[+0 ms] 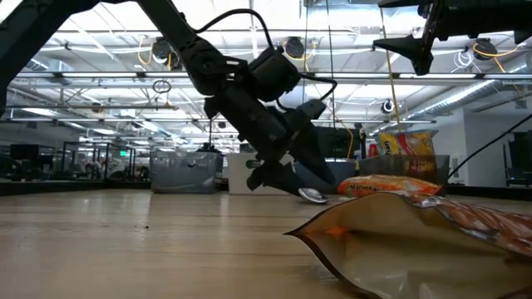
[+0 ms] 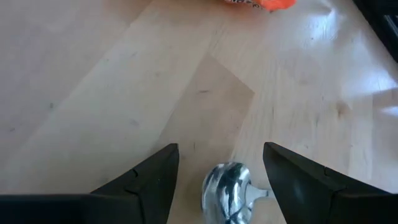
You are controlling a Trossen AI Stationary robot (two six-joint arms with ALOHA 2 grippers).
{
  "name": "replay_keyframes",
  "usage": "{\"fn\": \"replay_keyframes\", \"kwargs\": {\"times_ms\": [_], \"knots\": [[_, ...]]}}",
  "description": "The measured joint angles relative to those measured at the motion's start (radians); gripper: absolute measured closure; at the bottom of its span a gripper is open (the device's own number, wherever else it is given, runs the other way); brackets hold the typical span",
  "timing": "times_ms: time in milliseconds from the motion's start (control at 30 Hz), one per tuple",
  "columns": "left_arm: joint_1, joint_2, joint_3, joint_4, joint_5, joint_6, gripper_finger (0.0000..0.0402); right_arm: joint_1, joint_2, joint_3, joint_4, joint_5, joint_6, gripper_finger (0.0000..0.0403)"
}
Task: Pick & Place Food Item
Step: Put the blue patterned spoon into the left black bin
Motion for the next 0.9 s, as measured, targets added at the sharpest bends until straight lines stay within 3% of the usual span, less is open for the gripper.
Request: {"fn": "replay_keyframes", "kwargs": {"times_ms": [233, 433, 767, 900], "knots": [[0.009, 0.0, 0.005, -0.05, 0.008, 0.025, 0.0158, 0.0, 0.0, 0.0, -0.009, 0.0, -0.001, 0.011], [0.024, -0.005, 0.008, -0.15, 0.098, 0.083, 0.0158, 0.0, 0.0, 0.0, -0.017, -0.001, -0.005, 0.011], [0.021, -0.005, 0.007, -0.179, 0.1, 0.13, 0.0159, 0.0, 0.0, 0.0, -0.017, 0.0, -0.012, 0.011], [0.021, -0.004, 0.006, -0.181, 0.099, 0.138, 0.0181, 0.0, 0.0, 0.0, -0.017, 0.0, -0.019, 0.011]]}}
